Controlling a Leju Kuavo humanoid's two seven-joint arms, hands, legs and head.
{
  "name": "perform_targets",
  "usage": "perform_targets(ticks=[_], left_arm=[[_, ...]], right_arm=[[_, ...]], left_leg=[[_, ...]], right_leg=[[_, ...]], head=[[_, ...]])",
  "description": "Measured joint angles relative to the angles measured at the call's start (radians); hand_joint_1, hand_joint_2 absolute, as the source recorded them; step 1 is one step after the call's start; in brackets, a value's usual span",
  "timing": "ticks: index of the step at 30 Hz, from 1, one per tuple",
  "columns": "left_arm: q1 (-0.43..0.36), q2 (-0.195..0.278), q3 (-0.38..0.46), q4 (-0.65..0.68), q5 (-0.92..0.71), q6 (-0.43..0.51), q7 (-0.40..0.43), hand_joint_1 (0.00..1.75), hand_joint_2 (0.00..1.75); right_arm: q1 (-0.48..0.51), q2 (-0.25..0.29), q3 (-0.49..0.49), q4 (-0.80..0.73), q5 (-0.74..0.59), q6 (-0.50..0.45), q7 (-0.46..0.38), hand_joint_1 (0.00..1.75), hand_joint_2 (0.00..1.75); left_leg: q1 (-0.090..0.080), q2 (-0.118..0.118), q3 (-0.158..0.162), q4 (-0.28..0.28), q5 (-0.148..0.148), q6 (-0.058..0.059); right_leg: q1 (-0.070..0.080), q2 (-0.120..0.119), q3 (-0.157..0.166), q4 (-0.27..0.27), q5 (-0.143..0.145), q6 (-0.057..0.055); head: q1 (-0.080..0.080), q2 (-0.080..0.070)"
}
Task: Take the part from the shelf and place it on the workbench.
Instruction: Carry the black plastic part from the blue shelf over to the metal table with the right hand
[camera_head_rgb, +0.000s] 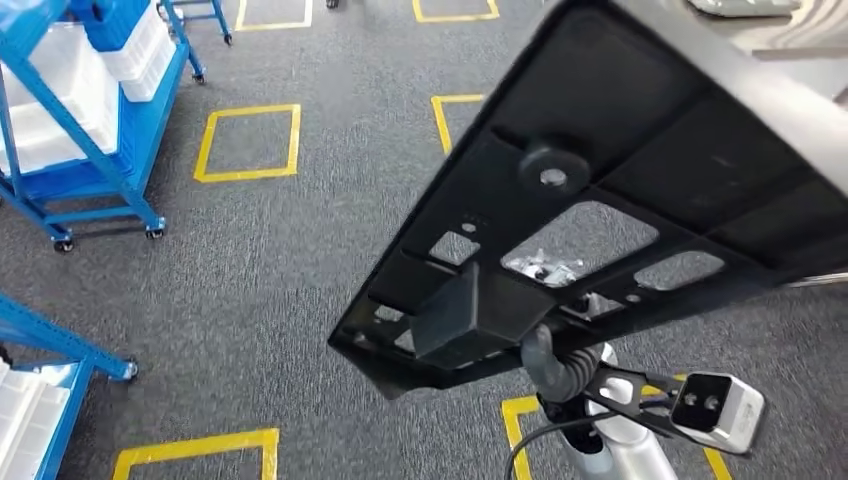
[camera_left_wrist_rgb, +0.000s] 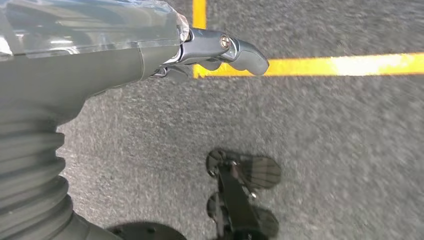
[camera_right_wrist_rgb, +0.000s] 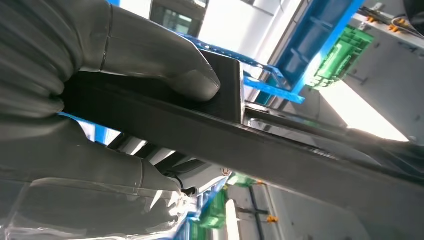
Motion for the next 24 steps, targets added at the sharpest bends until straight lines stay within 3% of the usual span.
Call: perform_targets(ticks=[2, 3, 4, 5, 6, 8, 10, 12, 13, 15, 17, 19, 20, 21, 23, 24], left_arm=[[0.002, 0.001, 0.004, 0.0, 0.0, 0.0, -0.001, 0.0, 1.75], [0.004, 0.002, 0.005, 0.0, 0.0, 0.0, 0.0, 0.0, 1.75], [0.006, 0.002, 0.006, 0.0, 0.0, 0.0, 0.0, 0.0, 1.75], [0.006, 0.003, 0.006, 0.0, 0.0, 0.001, 0.0, 0.0, 1.75], [0.006, 0.003, 0.008, 0.0, 0.0, 0.003, -0.001, 0.0, 1.75], [0.005, 0.005, 0.013, 0.0, 0.0, 0.009, -0.002, 0.0, 1.75], [0.004, 0.007, 0.024, 0.0, 0.0, 0.016, -0.002, 0.0, 1.75], [0.001, 0.01, 0.038, 0.0, 0.0, 0.02, -0.001, 0.0, 1.75], [0.0, 0.011, 0.045, 0.0, 0.0, 0.021, 0.001, 0.0, 1.75], [-0.001, 0.013, 0.057, 0.0, 0.0, 0.021, 0.005, 0.0, 1.75], [0.001, 0.015, 0.065, 0.0, 0.0, 0.022, 0.009, 0.0, 1.75], [0.003, 0.016, 0.07, 0.0, 0.0, 0.023, 0.013, 0.0, 1.75], [0.003, 0.016, 0.071, 0.0, 0.0, 0.023, 0.015, 0.0, 1.75], [0.002, 0.016, 0.071, 0.0, 0.0, 0.023, 0.016, 0.0, 1.75], [0.0, 0.016, 0.072, 0.0, 0.0, 0.022, 0.017, 0.0, 1.75], [-0.001, 0.016, 0.072, 0.0, 0.0, 0.021, 0.016, 0.0, 1.75]], right_arm=[[0.003, -0.001, 0.003, -0.001, -0.001, 0.0, 0.0, 1.75, 1.75], [0.005, -0.001, 0.004, -0.001, -0.001, 0.0, 0.0, 1.75, 1.75], [0.008, -0.002, 0.004, -0.001, -0.002, 0.001, 0.001, 1.75, 1.75], [0.01, -0.002, 0.005, -0.001, -0.002, 0.004, 0.002, 1.75, 1.75], [0.011, -0.002, 0.005, -0.001, -0.002, 0.01, 0.005, 1.75, 1.75], [0.012, -0.002, 0.005, -0.001, -0.003, 0.026, 0.012, 1.75, 1.75], [0.013, -0.001, 0.005, -0.001, -0.009, 0.038, 0.023, 1.75, 1.75], [0.015, 0.0, 0.004, 0.001, -0.019, 0.045, 0.03, 1.75, 1.75], [0.017, 0.0, 0.002, 0.003, -0.025, 0.049, 0.03, 1.75, 1.75], [0.019, 0.001, -0.004, 0.007, -0.035, 0.058, 0.028, 1.75, 1.75], [0.022, 0.003, -0.006, 0.013, -0.042, 0.067, 0.027, 1.75, 1.75], [0.027, 0.004, -0.006, 0.019, -0.045, 0.077, 0.027, 1.75, 1.75], [0.029, 0.004, -0.007, 0.022, -0.045, 0.083, 0.027, 1.75, 1.75], [0.031, 0.005, -0.007, 0.024, -0.046, 0.09, 0.027, 1.75, 1.75], [0.031, 0.008, -0.007, 0.027, -0.045, 0.104, 0.028, 1.75, 1.75], [0.031, 0.009, -0.007, 0.027, -0.044, 0.108, 0.029, 1.75, 1.75]], left_leg=[[0.003, -0.036, -0.058, 0.131, -0.064, -0.004], [0.003, -0.043, -0.09, 0.192, -0.085, -0.006], [0.003, -0.045, -0.109, 0.223, -0.087, -0.007], [0.004, -0.046, -0.108, 0.211, -0.067, -0.008], [0.004, -0.049, -0.089, 0.163, -0.031, -0.007], [0.007, -0.076, -0.027, 0.021, 0.037, -0.005], [0.006, -0.095, 0.004, -0.052, 0.057, 0.004], [0.005, -0.086, 0.006, -0.059, 0.058, 0.016], [0.005, -0.078, 0.008, -0.063, 0.062, 0.023], [0.008, -0.061, 0.011, -0.073, 0.069, 0.035], [0.005, -0.043, 0.01, -0.076, 0.069, 0.04], [0.003, -0.022, 0.008, -0.075, 0.068, 0.04], [0.003, -0.012, 0.008, -0.075, 0.067, 0.039], [0.003, -0.003, 0.009, -0.075, 0.066, 0.037], [0.0, 0.014, 0.014, -0.074, 0.062, 0.032], [-0.002, 0.021, 0.017, -0.074, 0.059, 0.027]], right_leg=[[0.0, 0.018, 0.003, -0.002, 0.002, -0.005], [0.001, 0.03, 0.002, 0.0, 0.002, -0.006], [0.001, 0.042, 0.001, 0.002, 0.002, -0.006], [0.001, 0.054, 0.001, 0.004, 0.001, -0.005], [0.001, 0.066, 0.001, 0.007, 0.0, -0.004], [0.001, 0.086, -0.001, 0.017, -0.005, 0.003], [0.001, 0.101, -0.007, 0.024, -0.007, 0.013], [-0.001, 0.114, -0.013, 0.024, -0.005, 0.025], [-0.001, 0.112, -0.015, 0.027, -0.007, 0.03], [0.0, 0.079, -0.04, 0.078, -0.041, 0.04], [-0.004, 0.037, -0.102, 0.204, -0.108, 0.048], [-0.01, 0.024, -0.153, 0.304, -0.14, 0.053], [-0.012, 0.021, -0.152, 0.302, -0.129, 0.055], [-0.013, 0.015, -0.13, 0.261, -0.101, 0.054], [-0.01, -0.018, -0.051, 0.116, -0.042, 0.048], [-0.006, -0.032, -0.021, 0.06, -0.025, 0.043]], head=[[0.0, 0.0], [0.0, 0.0], [0.0, 0.0], [0.0, 0.0], [0.0, 0.0], [0.0, 0.0], [0.0, 0.0], [0.0, 0.0], [0.0, 0.0], [0.0, 0.0], [0.0, 0.0], [0.0, 0.0], [0.0, 0.0], [0.0, 0.0], [0.0, 0.0], [0.0, 0.0]])
